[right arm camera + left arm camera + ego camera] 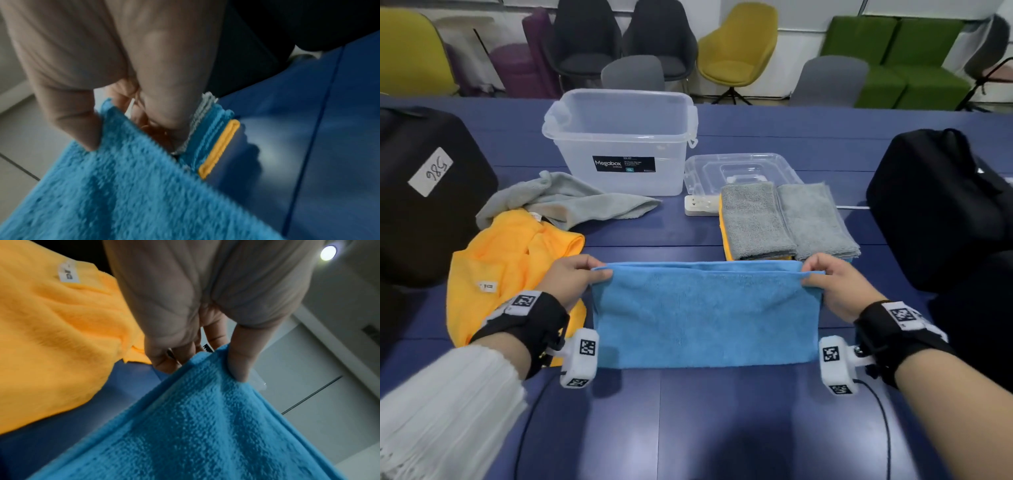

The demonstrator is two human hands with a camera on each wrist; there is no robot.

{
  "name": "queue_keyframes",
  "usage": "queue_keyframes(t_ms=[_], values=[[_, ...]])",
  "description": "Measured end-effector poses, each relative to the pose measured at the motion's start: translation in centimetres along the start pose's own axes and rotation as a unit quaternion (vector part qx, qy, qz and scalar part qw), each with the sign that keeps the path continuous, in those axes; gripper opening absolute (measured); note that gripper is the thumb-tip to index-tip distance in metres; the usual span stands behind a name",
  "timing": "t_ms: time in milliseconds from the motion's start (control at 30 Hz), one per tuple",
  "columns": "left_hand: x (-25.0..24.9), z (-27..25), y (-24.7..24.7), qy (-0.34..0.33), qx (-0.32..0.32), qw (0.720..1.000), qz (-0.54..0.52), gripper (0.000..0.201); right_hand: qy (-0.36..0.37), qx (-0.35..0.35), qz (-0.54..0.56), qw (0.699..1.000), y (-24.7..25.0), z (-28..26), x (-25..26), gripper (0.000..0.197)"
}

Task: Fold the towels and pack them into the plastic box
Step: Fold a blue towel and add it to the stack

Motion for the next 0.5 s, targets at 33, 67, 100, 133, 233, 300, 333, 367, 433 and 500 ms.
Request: queue_keyframes(t_ms=[33,67,100,133,233,300,333,367,433,500], values=[[-0.8,-0.2,0.3,-0.006,0.008,1.000,-0.010,0.019,0.010,0.012,0.008,1.000,0.4,-0.2,0.9,0.035],[-1.5,-0.4,0.5,-0.013,0.017,1.000,-0.017,0.018,0.023,0.018,0.012,1.000,0.8,-0.4,1.8,0.036],[-2.1,-0.6,0.6,-0.021,0.027,0.999,-0.021,0.017,0.038,0.020,0.018,0.999,1.1,-0.7,2.7,0.036],[-2.8,-0.9,0.7,-0.030,0.036,0.999,-0.025,0.016,0.053,0.020,0.028,0.998,1.4,-0.9,3.7,0.032],[-4.3,-1.5,1.2,-0.051,0.044,0.997,-0.043,0.014,0.098,0.017,0.081,0.992,1.8,-1.3,6.3,0.013],[-4.9,-1.6,1.4,-0.057,0.043,0.995,-0.073,0.011,0.125,0.014,0.102,0.987,2.1,-1.5,7.7,0.019],[-5.3,-1.8,1.5,-0.061,0.039,0.993,-0.093,0.010,0.140,0.010,0.098,0.985,2.3,-1.4,8.3,0.032],[-5.6,-1.8,1.6,-0.067,0.034,0.991,-0.113,0.011,0.155,0.002,0.093,0.984,2.5,-1.5,8.8,0.043],[-6.1,-2.0,1.5,-0.076,0.025,0.986,-0.146,0.012,0.181,-0.009,0.076,0.981,2.9,-1.5,9.7,0.052],[-6.5,-2.3,1.3,-0.081,0.024,0.982,-0.172,0.015,0.197,-0.023,0.050,0.979,3.1,-1.5,10.4,0.053]])
Point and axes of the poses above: each hand's wrist, its own z-axis towards the middle knuckle, its own y-axis out of the back of the hand, x = y × z, the point moved 7 cm from there along z, towards the middle knuckle, and after that the axes turned 8 degrees about y, right-handed, at the moved point
